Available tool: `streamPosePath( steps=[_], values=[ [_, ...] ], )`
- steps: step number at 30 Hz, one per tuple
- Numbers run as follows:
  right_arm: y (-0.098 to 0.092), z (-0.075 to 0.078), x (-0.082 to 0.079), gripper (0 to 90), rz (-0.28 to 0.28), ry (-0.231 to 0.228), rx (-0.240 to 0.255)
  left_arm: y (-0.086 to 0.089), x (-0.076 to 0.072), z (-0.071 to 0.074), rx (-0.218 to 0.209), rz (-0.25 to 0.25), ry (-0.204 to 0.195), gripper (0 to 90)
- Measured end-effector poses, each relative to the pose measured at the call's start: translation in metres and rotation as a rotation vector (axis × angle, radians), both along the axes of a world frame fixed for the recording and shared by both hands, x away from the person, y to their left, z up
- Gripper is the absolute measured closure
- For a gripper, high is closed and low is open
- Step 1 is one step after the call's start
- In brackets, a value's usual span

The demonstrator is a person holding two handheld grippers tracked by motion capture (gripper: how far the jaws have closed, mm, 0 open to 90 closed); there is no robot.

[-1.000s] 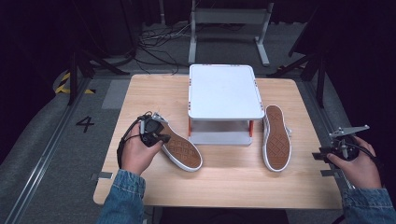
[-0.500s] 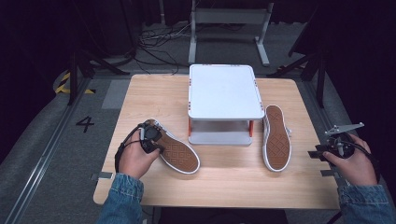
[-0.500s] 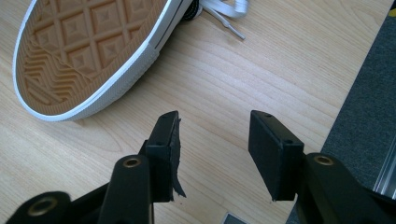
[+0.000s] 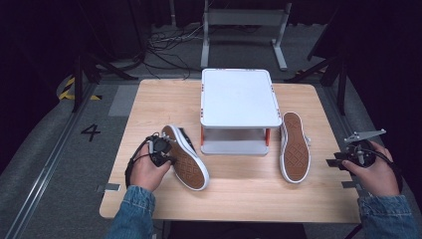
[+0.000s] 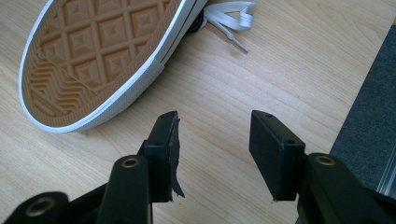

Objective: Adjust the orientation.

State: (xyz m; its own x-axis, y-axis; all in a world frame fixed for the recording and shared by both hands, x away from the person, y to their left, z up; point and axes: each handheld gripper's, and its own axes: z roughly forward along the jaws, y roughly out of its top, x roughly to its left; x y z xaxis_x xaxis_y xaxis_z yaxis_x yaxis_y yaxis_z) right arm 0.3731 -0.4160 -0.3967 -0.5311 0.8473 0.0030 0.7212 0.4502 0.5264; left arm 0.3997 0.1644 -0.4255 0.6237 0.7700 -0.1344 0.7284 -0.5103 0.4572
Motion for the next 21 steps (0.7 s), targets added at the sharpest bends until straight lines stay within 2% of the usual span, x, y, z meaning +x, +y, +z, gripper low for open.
streamPosePath(
  steps=[1,3,5,7,9,11,13,14,15,16,17,18,21],
  values=[
    [0.0,0.0,0.0,54.2,0.002,0.001,-0.001,-0.004,0.002,0.0,-0.002,-0.012,0.0,89.9],
    [0.001,-0.001,0.001,54.1,0.006,0.002,-0.004,-0.011,0.003,0.002,0.043,-0.02,-0.01,89.8],
    [0.001,-0.002,0.001,54.1,0.006,0.003,-0.005,-0.011,0.002,0.003,0.05,-0.02,-0.003,89.1],
    [0.0,-0.002,0.001,53.9,0.002,0.006,-0.003,-0.003,0.002,0.004,0.018,-0.001,0.001,85.3],
    [0.0,-0.002,0.001,53.9,0.0,0.005,-0.005,0.0,0.001,0.007,0.012,0.015,-0.013,84.7],
    [-0.001,-0.001,0.0,53.9,0.002,0.0,-0.005,0.003,-0.002,0.018,-0.019,0.024,-0.049,84.7],
    [-0.001,0.001,-0.001,53.9,-0.003,-0.005,-0.005,0.001,-0.005,0.031,-0.054,0.015,-0.084,85.6],
    [-0.001,0.001,-0.002,53.9,-0.004,-0.005,-0.005,-0.005,-0.006,0.04,-0.081,-0.017,-0.103,86.1],
    [-0.001,0.001,-0.002,53.9,-0.004,-0.005,-0.005,-0.005,-0.006,0.04,-0.081,-0.017,-0.103,86.3],
    [-0.002,0.0,-0.002,54.0,-0.003,-0.008,-0.008,-0.012,-0.006,0.047,-0.108,-0.045,-0.108,86.3],
    [-0.002,-0.001,-0.004,53.8,-0.005,-0.003,-0.007,-0.016,-0.005,0.049,-0.114,-0.059,-0.106,86.8],
    [-0.002,-0.001,-0.004,53.8,-0.004,-0.003,-0.009,-0.022,-0.004,0.051,-0.109,-0.071,-0.11,86.8],
    [-0.004,-0.002,-0.009,53.7,-0.013,0.005,-0.011,-0.037,0.004,0.049,-0.06,-0.097,-0.109,86.7]
  ],
)
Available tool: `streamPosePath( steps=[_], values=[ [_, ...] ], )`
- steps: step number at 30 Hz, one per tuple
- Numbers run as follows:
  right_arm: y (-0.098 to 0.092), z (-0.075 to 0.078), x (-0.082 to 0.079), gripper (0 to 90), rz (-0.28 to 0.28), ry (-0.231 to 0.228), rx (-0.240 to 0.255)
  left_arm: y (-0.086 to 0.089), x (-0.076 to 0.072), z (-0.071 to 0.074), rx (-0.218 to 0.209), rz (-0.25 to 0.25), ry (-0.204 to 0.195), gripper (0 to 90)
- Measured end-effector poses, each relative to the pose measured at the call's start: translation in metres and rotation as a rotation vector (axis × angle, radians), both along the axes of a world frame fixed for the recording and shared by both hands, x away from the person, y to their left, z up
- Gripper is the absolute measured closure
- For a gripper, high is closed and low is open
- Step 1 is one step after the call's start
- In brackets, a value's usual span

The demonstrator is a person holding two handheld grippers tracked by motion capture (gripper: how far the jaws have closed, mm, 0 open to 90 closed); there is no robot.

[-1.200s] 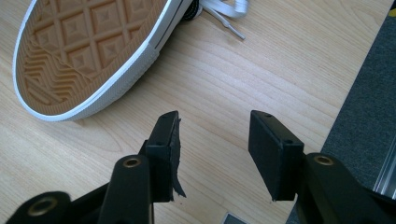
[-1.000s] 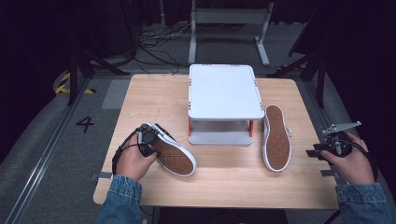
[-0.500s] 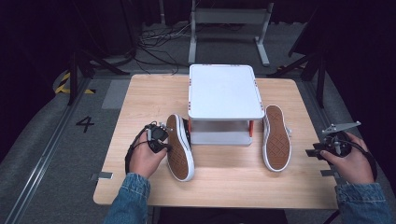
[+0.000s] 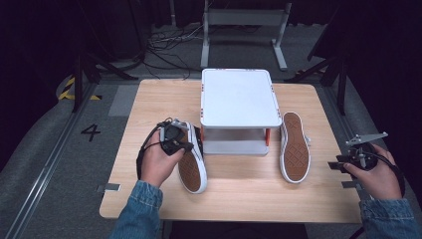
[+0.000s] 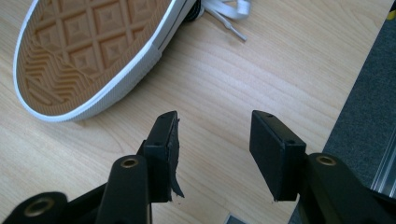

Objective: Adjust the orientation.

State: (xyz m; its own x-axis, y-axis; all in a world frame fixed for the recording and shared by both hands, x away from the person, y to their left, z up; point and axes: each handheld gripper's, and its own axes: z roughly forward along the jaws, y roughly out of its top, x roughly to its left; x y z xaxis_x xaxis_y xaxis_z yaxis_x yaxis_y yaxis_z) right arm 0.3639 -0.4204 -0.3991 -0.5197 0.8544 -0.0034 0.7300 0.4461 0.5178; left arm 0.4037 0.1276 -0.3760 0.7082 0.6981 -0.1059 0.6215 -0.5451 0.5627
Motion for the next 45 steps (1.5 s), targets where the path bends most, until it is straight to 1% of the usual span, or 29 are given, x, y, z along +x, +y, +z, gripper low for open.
streamPosePath(
  steps=[4,6,9,10,13,14,15,16,17,18,20,21,22,23,25,28,29,31,32,34,36,37,38,39,40,41,43,44,45],
  values=[
    [-0.007,0.0,-0.006,53.6,-0.016,-0.006,0.0,-0.011,0.009,-0.012,0.037,-0.016,0.037,86.6],
    [-0.01,0.0,-0.008,53.6,-0.026,-0.002,0.001,-0.008,0.011,-0.012,0.024,0.004,0.052,89.0],
    [-0.011,-0.001,-0.007,53.4,-0.028,0.0,0.002,-0.002,0.007,-0.008,0.06,0.045,0.031,89.3],
    [-0.01,-0.002,-0.006,53.4,-0.024,0.003,0.004,0.002,0.006,-0.007,0.059,0.054,0.026,89.4],
    [-0.007,-0.001,-0.004,53.2,-0.012,0.0,0.002,0.017,0.002,-0.005,0.05,0.089,0.02,89.4],
    [-0.007,-0.001,-0.004,53.2,-0.012,0.0,0.002,0.017,0.002,-0.005,0.05,0.089,0.02,89.5],
    [-0.005,0.001,-0.001,53.1,-0.007,-0.007,0.001,0.032,-0.001,-0.003,0.066,0.124,0.025,89.6],
    [-0.005,0.001,-0.001,53.1,-0.007,-0.007,0.001,0.032,-0.001,-0.003,0.066,0.124,0.025,89.5],
    [-0.004,0.001,-0.001,53.0,-0.004,-0.005,0.003,0.046,-0.003,-0.003,0.076,0.154,0.034,89.5],
    [-0.003,0.001,0.001,53.0,0.0,-0.005,0.004,0.057,-0.005,-0.005,0.07,0.179,0.05,89.6],
    [-0.001,0.001,0.003,53.0,0.004,-0.005,0.002,0.07,-0.007,-0.008,0.071,0.212,0.072,89.6],
    [0.0,0.001,0.005,53.0,0.006,-0.007,0.002,0.075,-0.008,-0.011,0.1,0.229,0.082,89.7],
    [0.0,0.001,0.006,53.0,0.009,-0.006,0.002,0.08,-0.008,-0.015,0.157,0.253,0.101,89.7],
    [0.002,0.001,0.007,53.0,0.011,-0.005,0.003,0.084,-0.009,-0.019,0.196,0.277,0.117,89.8],
    [0.003,0.002,0.008,53.0,0.014,-0.006,0.003,0.092,-0.008,-0.028,0.228,0.306,0.149,89.8],
    [0.004,0.002,0.009,52.8,0.018,-0.009,0.003,0.102,-0.007,-0.045,0.251,0.345,0.201,89.8],
    [0.004,0.002,0.009,52.5,0.017,-0.009,0.003,0.104,-0.007,-0.05,0.256,0.349,0.219,89.7],
    [0.005,0.004,0.009,52.0,0.018,-0.018,-0.006,0.111,-0.009,-0.049,0.187,0.35,0.224,88.2],
    [0.006,0.005,0.009,51.7,0.02,-0.025,-0.016,0.114,-0.011,-0.045,0.166,0.357,0.216,86.5],
    [0.009,0.007,0.008,51.7,0.033,-0.033,-0.002,0.116,-0.018,-0.037,0.166,0.36,0.208,86.0],
    [0.009,0.009,0.008,51.7,0.035,-0.035,0.003,0.116,-0.023,-0.035,0.185,0.344,0.23,85.4],
    [0.008,0.01,0.008,51.5,0.032,-0.042,-0.006,0.115,-0.026,-0.036,0.211,0.329,0.253,83.7],
    [0.008,0.011,0.009,51.2,0.031,-0.046,-0.01,0.113,-0.03,-0.04,0.253,0.3,0.306,83.2],
    [0.008,0.011,0.009,51.2,0.031,-0.046,-0.01,0.113,-0.03,-0.04,0.253,0.3,0.306,83.6],
    [0.008,0.011,0.009,50.9,0.031,-0.049,-0.013,0.112,-0.033,-0.045,0.261,0.289,0.359,83.6],
    [0.009,0.012,0.009,50.7,0.033,-0.053,-0.013,0.113,-0.035,-0.048,0.266,0.276,0.388,86.5],
    [0.012,0.013,0.01,50.6,0.043,-0.057,-0.007,0.114,-0.037,-0.048,0.255,0.261,0.398,89.6],
    [0.012,0.013,0.01,50.6,0.044,-0.057,-0.009,0.111,-0.039,-0.047,0.23,0.235,0.407,89.6],
    [0.013,0.013,0.01,50.5,0.047,-0.056,-0.006,0.111,-0.039,-0.047,0.23,0.235,0.407,89.5]
  ],
)
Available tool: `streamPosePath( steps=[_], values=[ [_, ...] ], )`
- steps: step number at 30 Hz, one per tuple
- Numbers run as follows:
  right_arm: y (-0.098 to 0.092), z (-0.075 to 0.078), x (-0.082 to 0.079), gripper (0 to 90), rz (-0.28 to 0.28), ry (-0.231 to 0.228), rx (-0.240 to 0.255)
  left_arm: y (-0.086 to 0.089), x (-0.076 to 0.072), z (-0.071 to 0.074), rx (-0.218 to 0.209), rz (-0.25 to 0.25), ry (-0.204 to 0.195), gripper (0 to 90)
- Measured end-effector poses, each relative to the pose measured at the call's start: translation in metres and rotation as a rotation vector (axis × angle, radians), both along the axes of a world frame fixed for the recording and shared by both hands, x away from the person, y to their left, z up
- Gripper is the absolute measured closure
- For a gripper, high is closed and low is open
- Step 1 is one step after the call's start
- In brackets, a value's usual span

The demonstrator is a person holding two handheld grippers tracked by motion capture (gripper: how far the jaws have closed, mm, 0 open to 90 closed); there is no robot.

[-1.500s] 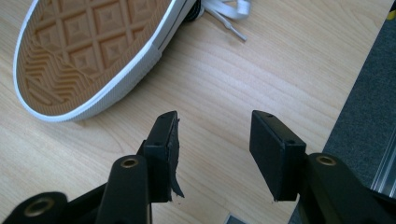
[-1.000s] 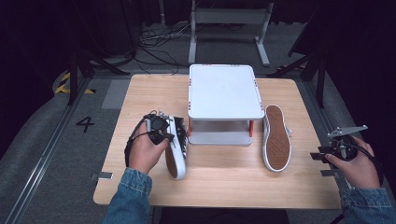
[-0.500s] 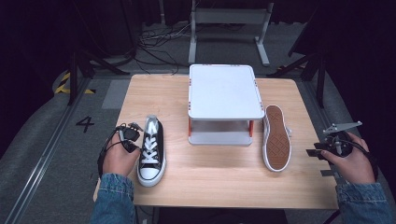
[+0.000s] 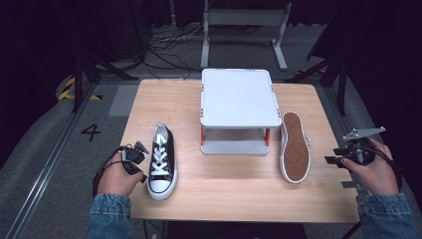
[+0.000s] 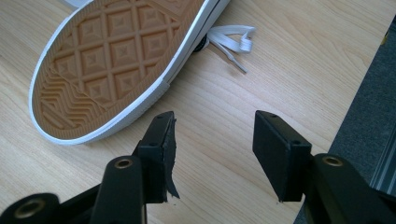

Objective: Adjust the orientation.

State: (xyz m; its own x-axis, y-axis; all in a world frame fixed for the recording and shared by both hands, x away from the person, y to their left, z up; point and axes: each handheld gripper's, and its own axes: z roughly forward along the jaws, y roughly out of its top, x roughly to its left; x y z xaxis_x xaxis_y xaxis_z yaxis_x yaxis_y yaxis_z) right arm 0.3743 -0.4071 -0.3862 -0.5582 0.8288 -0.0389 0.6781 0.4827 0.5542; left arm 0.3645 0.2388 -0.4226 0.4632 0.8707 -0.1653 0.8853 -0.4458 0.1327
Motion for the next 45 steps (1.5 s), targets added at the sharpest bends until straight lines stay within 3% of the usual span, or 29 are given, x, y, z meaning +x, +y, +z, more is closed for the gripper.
streamPosePath(
  steps=[1,4,6,11,17,20,21,24,27,31,35,40,43,45],
  values=[
    [0.001,-0.001,0.0,50.5,0.002,0.003,-0.002,-0.006,0.0,0.0,-0.024,-0.035,0.011,89.4],
    [0.001,-0.002,0.001,50.5,0.005,0.006,-0.002,-0.021,0.002,-0.002,-0.028,-0.078,0.009,86.5],
    [0.001,-0.003,0.001,50.2,0.003,0.006,-0.003,-0.035,0.004,-0.003,-0.025,-0.101,-0.006,81.9],
    [-0.001,-0.002,0.0,49.3,-0.001,0.0,-0.001,-0.068,0.009,-0.004,-0.032,-0.189,-0.056,80.3],
    [0.001,-0.005,0.0,48.3,0.005,0.004,-0.005,-0.102,0.018,-0.009,-0.09,-0.287,-0.103,77.6],
    [0.0,-0.005,-0.001,47.9,0.007,0.002,-0.002,-0.102,0.017,-0.005,-0.087,-0.308,-0.113,72.5],
    [-0.001,-0.005,-0.002,47.7,0.004,0.001,-0.001,-0.099,0.017,-0.002,-0.084,-0.316,-0.138,68.7],
    [-0.004,-0.005,-0.003,46.8,-0.004,0.002,0.004,-0.089,0.014,0.009,0.002,-0.342,-0.215,43.8],
    [-0.004,-0.007,-0.004,46.5,0.0,0.01,0.009,-0.079,0.015,0.02,0.027,-0.317,-0.276,39.5],
    [-0.006,-0.008,-0.009,46.0,-0.007,0.014,0.01,-0.064,0.021,0.033,0.021,-0.274,-0.366,35.0],
    [-0.012,-0.01,-0.016,45.4,-0.029,0.019,0.008,-0.061,0.033,0.036,0.035,-0.303,-0.402,31.3],
    [-0.021,-0.011,-0.028,44.3,-0.054,0.023,0.008,-0.07,0.048,0.033,0.051,-0.372,-0.394,26.7],
    [-0.027,-0.012,-0.034,44.1,-0.073,0.027,0.009,-0.076,0.06,0.025,0.068,-0.439,-0.326,29.7],
    [-0.03,-0.013,-0.038,44.1,-0.085,0.031,0.007,-0.08,0.063,0.019,0.05,-0.468,-0.282,27.9]
  ],
)
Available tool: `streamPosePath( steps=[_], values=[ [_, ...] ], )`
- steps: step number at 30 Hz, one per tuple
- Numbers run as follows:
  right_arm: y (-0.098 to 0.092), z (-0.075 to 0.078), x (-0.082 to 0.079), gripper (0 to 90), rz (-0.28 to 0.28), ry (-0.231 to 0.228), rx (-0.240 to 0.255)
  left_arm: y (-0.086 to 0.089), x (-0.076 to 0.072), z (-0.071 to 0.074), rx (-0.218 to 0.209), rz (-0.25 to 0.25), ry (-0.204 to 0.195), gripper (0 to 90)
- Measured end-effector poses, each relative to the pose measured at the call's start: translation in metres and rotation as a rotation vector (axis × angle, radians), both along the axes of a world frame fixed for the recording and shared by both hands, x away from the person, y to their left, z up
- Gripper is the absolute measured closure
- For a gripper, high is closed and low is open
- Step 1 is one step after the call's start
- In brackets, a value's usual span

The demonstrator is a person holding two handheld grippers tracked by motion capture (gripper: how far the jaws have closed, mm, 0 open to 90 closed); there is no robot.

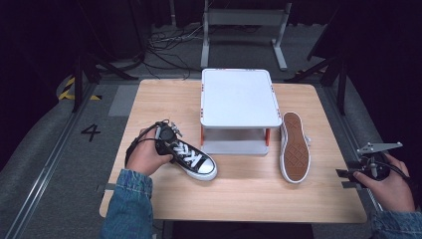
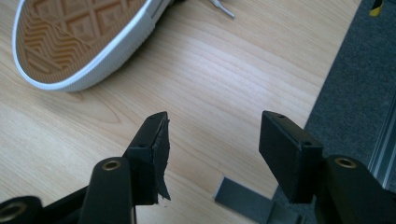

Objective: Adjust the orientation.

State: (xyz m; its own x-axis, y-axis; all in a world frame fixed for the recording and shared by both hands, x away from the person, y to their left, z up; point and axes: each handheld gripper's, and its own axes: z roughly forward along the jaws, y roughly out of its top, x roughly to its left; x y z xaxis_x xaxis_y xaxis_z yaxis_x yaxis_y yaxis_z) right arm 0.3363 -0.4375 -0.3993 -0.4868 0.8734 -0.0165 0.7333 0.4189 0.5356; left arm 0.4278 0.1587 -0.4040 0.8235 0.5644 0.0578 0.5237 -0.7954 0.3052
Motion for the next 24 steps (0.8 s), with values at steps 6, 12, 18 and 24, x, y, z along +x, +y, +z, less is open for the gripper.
streamPosePath(
  steps=[6,12,18,24],
  values=[
    [-0.004,-0.001,-0.002,44.0,-0.008,0.001,0.002,-0.002,-0.003,0.002,0.066,-0.044,0.005,58.8],
    [0.003,-0.001,0.004,44.0,0.015,0.003,0.006,0.003,-0.015,0.007,0.05,-0.013,0.068,77.3],
    [0.012,0.002,0.017,44.0,0.05,-0.008,0.014,0.026,-0.033,0.01,0.007,0.08,0.108,85.3],
    [0.021,0.002,0.029,43.9,0.079,-0.007,0.016,0.055,-0.043,0.011,0.011,0.258,0.092,87.5]
  ],
)
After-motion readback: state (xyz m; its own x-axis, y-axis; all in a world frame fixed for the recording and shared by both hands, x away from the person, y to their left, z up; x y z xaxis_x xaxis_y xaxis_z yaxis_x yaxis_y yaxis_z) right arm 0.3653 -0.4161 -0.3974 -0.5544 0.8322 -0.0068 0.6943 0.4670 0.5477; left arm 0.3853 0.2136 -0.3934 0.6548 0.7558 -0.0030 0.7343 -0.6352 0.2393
